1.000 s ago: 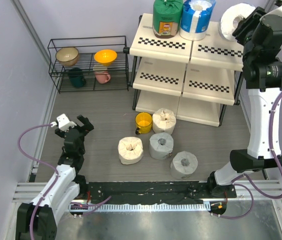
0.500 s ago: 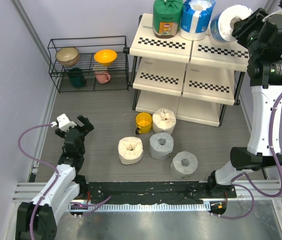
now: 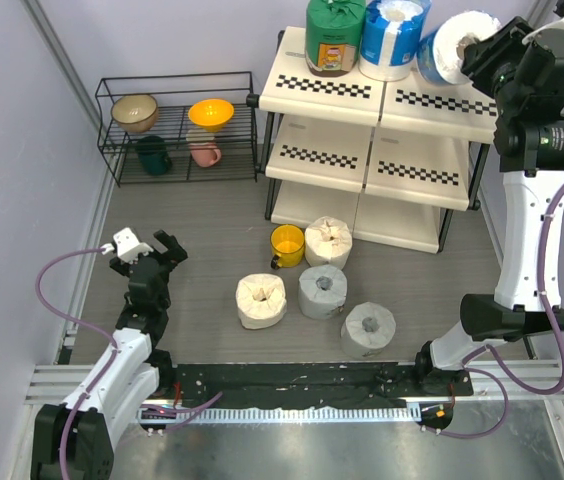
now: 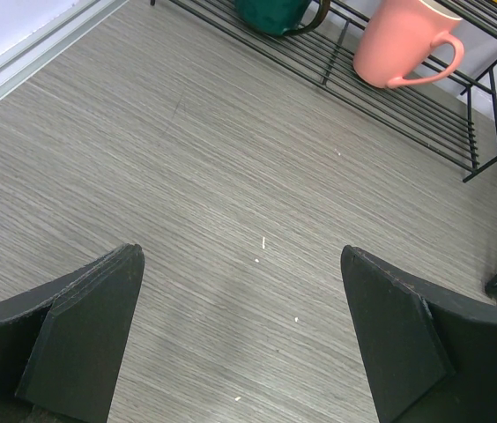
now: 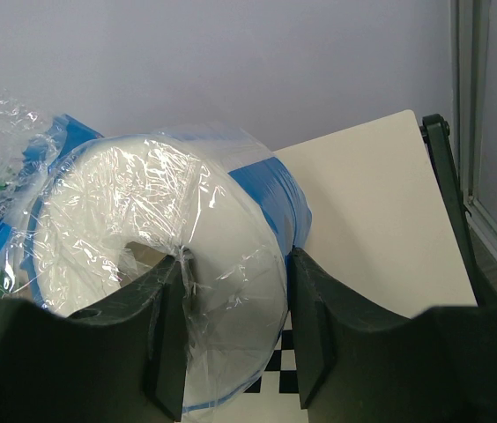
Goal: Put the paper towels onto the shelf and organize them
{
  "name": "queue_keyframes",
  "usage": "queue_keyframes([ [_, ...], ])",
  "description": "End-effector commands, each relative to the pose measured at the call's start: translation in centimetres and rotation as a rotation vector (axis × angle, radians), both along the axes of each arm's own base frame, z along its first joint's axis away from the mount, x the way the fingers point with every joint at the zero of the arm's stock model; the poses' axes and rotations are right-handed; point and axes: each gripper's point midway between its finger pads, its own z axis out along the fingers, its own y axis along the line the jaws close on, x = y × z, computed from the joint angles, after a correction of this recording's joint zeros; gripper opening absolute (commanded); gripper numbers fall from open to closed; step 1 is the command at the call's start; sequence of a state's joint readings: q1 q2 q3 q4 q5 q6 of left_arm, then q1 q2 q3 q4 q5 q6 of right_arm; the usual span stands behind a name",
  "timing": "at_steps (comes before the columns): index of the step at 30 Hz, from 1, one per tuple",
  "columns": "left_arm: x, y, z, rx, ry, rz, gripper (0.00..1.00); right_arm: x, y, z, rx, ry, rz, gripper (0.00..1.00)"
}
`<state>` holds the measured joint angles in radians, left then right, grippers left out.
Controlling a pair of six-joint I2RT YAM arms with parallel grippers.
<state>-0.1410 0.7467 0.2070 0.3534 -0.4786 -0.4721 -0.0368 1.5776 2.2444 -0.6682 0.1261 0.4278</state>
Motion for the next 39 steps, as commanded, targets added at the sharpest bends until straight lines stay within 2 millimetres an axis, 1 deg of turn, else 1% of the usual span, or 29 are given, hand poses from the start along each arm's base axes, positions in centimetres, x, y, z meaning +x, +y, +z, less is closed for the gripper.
queue_keyframes([
  [1,0.2,0.4,1.3,-0.012,-0.047,0.024,1.00,-1.5,0.4,4.1,0.024,-0.142,0.021,0.33],
  [6,0.2,0.3,1.4,-0.012,-0.048,0.022,1.00,-1.7,0.7,4.5,0.030,-0.154,0.032,0.39],
  [9,0.2,0.4,1.4,-0.012,-0.049,0.026,1.00,-1.9,0.7,4.8,0.032,-0.164,0.034,0.48],
  [10,0.2,0.4,1.4,-0.012,-0.050,0.024,1.00,-1.9,0.8,4.7,0.032,-0.162,0.037,0.53],
  [12,0.1,0.4,1.4,-0.014,-0.052,0.027,1.00,-1.9,0.8,4.8,0.033,-0.167,0.040,0.58],
  [13,0.1,0.4,1.3,-0.013,-0.051,0.026,1.00,-2.0,0.8,5.0,0.033,-0.171,0.042,0.65],
  [15,0.1,0.4,1.3,-0.013,-0.051,0.027,1.00,-2.0,0.9,5.0,0.036,-0.175,0.042,0.69],
  [18,0.1,0.4,1.4,-0.014,-0.054,0.027,1.00,-2.1,0.9,5.2,0.037,-0.181,0.043,0.71],
  [28,0.0,0.4,1.5,-0.016,-0.059,0.027,1.00,-2.4,0.8,5.1,0.036,-0.183,0.038,0.71],
  [30,0.0,0.5,1.5,-0.016,-0.060,0.030,1.00,-3.2,0.8,5.8,0.034,-0.209,0.035,0.71],
  [31,0.0,0.5,1.5,-0.016,-0.060,0.029,1.00,-3.4,0.8,5.5,0.034,-0.206,0.037,0.71],
  [32,0.0,0.5,1.4,-0.015,-0.060,0.030,1.00,-3.8,0.8,6.2,0.036,-0.235,0.036,0.71],
  [33,-0.1,0.5,1.5,-0.016,-0.062,0.032,1.00,-6.1,0.9,7.9,0.037,-0.296,0.038,0.71],
  [34,-0.1,0.5,1.4,-0.015,-0.060,0.030,1.00,-6.1,1.0,7.0,0.042,-0.293,0.045,0.71],
  [35,-0.1,0.5,1.4,-0.015,-0.060,0.032,0.99,-7.3,1.4,8.8,0.048,-0.379,0.067,0.71],
  [36,-0.1,0.5,1.4,-0.017,-0.062,0.031,1.00,-10.4,2.1,10.5,0.044,-0.452,0.098,0.71],
  [37,-0.1,0.5,1.5,-0.017,-0.064,0.032,1.00,-10.4,2.5,9.8,0.050,-0.450,0.120,0.71],
  [38,-0.1,0.5,1.4,-0.017,-0.062,0.032,1.00,-11.6,2.7,10.5,0.051,-0.486,0.132,0.71],
  [39,-0.1,0.5,1.5,-0.018,-0.065,0.032,1.00,-12.4,4.0,10.6,0.058,-0.493,0.204,0.71],
])
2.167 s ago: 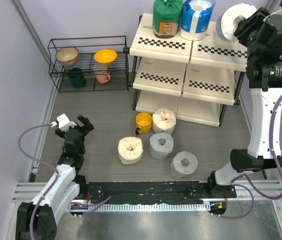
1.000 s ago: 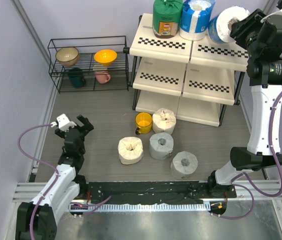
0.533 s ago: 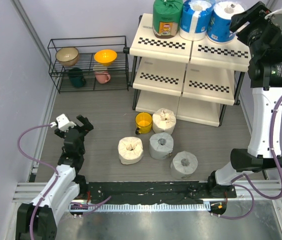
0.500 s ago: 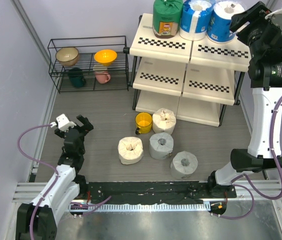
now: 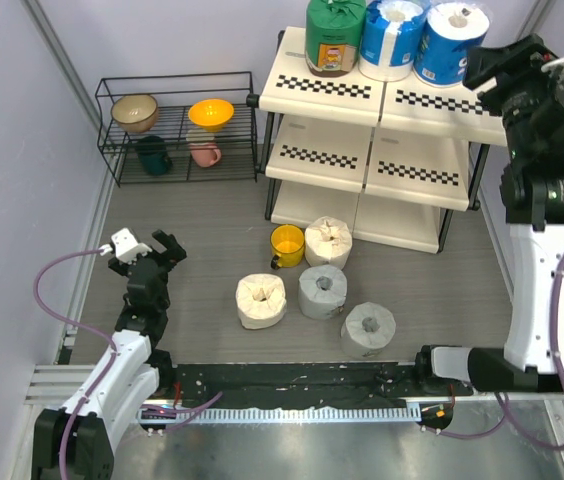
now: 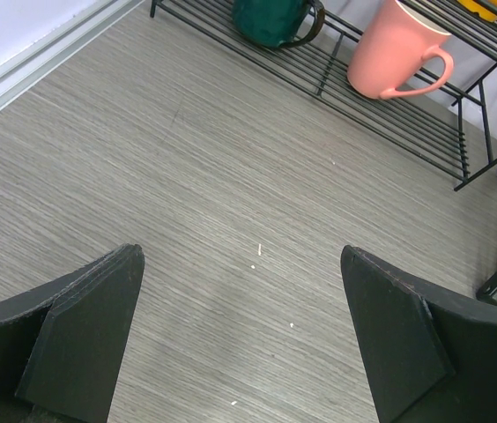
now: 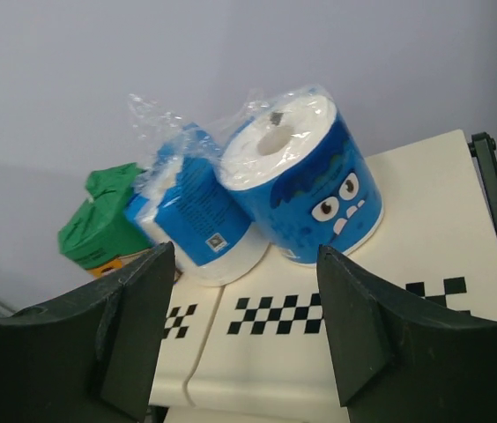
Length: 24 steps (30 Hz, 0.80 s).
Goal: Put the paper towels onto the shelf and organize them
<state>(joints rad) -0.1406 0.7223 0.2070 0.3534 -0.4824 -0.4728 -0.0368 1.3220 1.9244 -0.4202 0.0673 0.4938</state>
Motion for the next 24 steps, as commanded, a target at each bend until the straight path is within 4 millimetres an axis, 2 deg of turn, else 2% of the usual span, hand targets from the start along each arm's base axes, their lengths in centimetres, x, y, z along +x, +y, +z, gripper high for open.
queue_keyframes([
  [1,0.0,0.4,0.8,-0.014,-0.038,0.028,1.00,-8.1,3.1,7.6,0.003,-0.306,0.165,0.71],
  [3,0.0,0.4,0.8,-0.014,-0.039,0.026,1.00,-8.3,4.9,6.6,0.023,-0.279,0.269,0.71],
  [5,0.0,0.4,0.8,-0.014,-0.039,0.026,1.00,-7.5,7.4,3.3,0.031,-0.176,0.419,0.71],
  [6,0.0,0.4,0.8,-0.014,-0.038,0.026,1.00,-6.4,8.2,0.3,0.067,-0.095,0.468,0.70],
  [7,0.0,0.4,0.8,-0.014,-0.038,0.026,1.00,-6.4,9.7,-1.6,0.066,-0.042,0.558,0.70],
  [8,0.0,0.4,0.7,-0.014,-0.035,0.025,1.00,-7.0,10.3,-3.0,0.072,-0.009,0.583,0.70],
  [9,0.0,0.4,0.8,-0.014,-0.038,0.025,1.00,-6.1,10.7,-7.1,0.098,0.080,0.596,0.70],
  [10,0.0,0.4,0.8,-0.015,-0.038,0.023,1.00,-6.2,11.0,-8.9,0.104,0.113,0.605,0.70],
  [11,0.0,0.3,0.7,-0.014,-0.036,0.022,1.00,-7.6,12.2,-9.7,0.102,0.113,0.641,0.70],
  [12,0.1,0.4,0.7,-0.013,-0.034,0.023,1.00,-7.4,12.7,-13.3,0.117,0.189,0.651,0.70],
  [14,0.1,0.3,0.8,-0.013,-0.036,0.020,1.00,-8.5,14.3,-16.4,0.102,0.265,0.676,0.71],
  [15,0.2,0.2,0.8,-0.012,-0.032,0.017,1.00,-8.8,15.1,-18.8,0.099,0.322,0.689,0.71],
  [17,0.3,0.2,0.7,-0.012,-0.029,0.014,1.00,-9.7,16.6,-21.5,0.071,0.388,0.699,0.71],
  [18,0.3,0.2,0.7,-0.010,-0.028,0.015,1.00,-10.1,16.9,-23.5,0.070,0.430,0.694,0.71],
  [20,0.3,0.2,0.8,-0.012,-0.030,0.014,1.00,-10.6,17.2,-25.3,0.076,0.464,0.681,0.71],
  [21,0.2,0.2,0.7,-0.010,-0.030,0.015,1.00,-11.0,17.5,-27.4,0.077,0.501,0.671,0.71],
  [23,0.2,0.3,0.7,-0.010,-0.031,0.017,1.00,-11.3,17.8,-29.3,0.085,0.533,0.671,0.71],
  [24,0.1,0.3,0.7,-0.011,-0.033,0.017,1.00,-11.6,18.0,-31.3,0.089,0.576,0.664,0.71],
])
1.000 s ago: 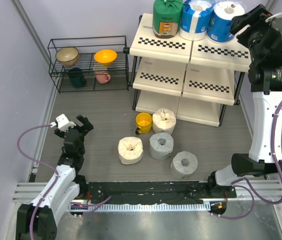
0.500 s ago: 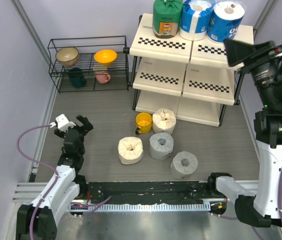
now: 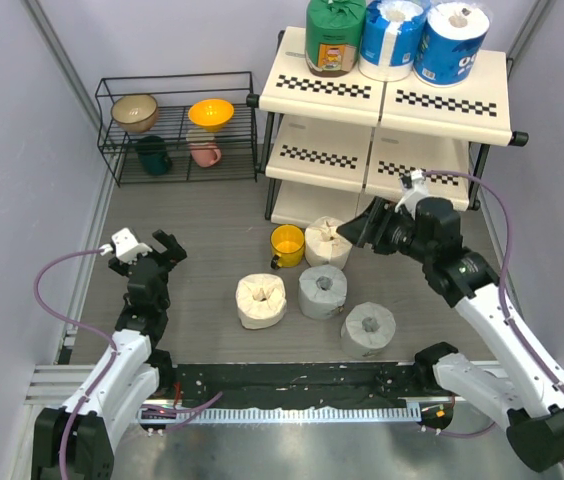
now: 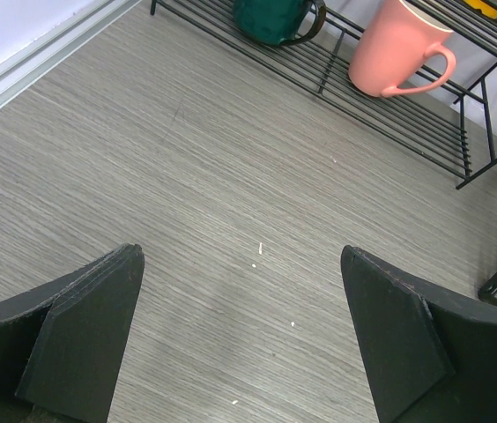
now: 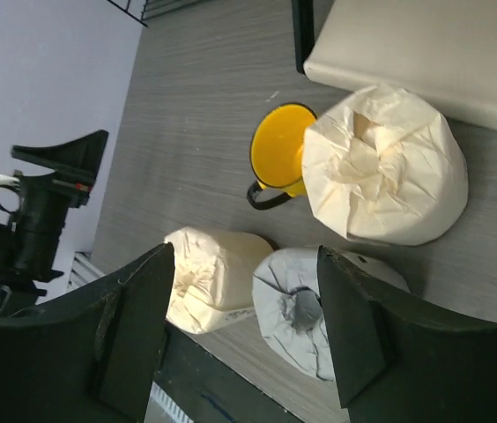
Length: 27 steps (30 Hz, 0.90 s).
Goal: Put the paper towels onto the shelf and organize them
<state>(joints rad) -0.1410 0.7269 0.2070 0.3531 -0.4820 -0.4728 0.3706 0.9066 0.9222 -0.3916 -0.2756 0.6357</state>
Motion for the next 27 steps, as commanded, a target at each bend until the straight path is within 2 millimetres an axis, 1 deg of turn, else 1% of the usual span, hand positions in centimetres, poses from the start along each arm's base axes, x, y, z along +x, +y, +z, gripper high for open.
queue_keyframes([
  [1,0.1,0.3,0.9,-0.012,-0.041,0.017,1.00,-0.3,-0.4,-2.0,-0.008,-0.009,-0.069,0.71],
  [2,0.1,0.2,0.9,-0.012,-0.039,0.016,1.00,-0.4,-0.5,-2.9,-0.020,0.008,-0.083,0.71],
  [3,0.1,0.2,0.9,-0.012,-0.041,0.016,1.00,-0.5,-0.7,-4.4,-0.040,0.032,-0.110,0.70],
  [5,0.1,0.3,0.9,-0.012,-0.041,0.016,0.99,-0.4,-1.1,-5.7,-0.063,0.051,-0.147,0.70],
  [6,0.1,0.3,0.9,-0.012,-0.038,0.016,1.00,-0.5,-1.3,-6.8,-0.080,0.070,-0.157,0.70],
  [9,0.2,0.2,0.9,-0.012,-0.038,0.014,1.00,0.0,-1.7,-8.6,-0.118,0.095,-0.205,0.70],
  [12,0.2,0.2,0.9,-0.012,-0.036,0.014,1.00,0.4,-1.8,-9.8,-0.135,0.113,-0.239,0.70],
  [14,0.2,0.2,0.9,-0.011,-0.033,0.016,1.00,0.7,-1.6,-9.7,-0.122,0.102,-0.255,0.70],
  [21,0.3,0.2,0.9,-0.011,-0.033,0.016,1.00,2.2,-1.2,-10.6,-0.129,0.117,-0.314,0.71],
  [27,0.2,0.3,0.9,-0.011,-0.036,0.017,1.00,3.2,-0.9,-10.8,-0.140,0.120,-0.337,0.74],
])
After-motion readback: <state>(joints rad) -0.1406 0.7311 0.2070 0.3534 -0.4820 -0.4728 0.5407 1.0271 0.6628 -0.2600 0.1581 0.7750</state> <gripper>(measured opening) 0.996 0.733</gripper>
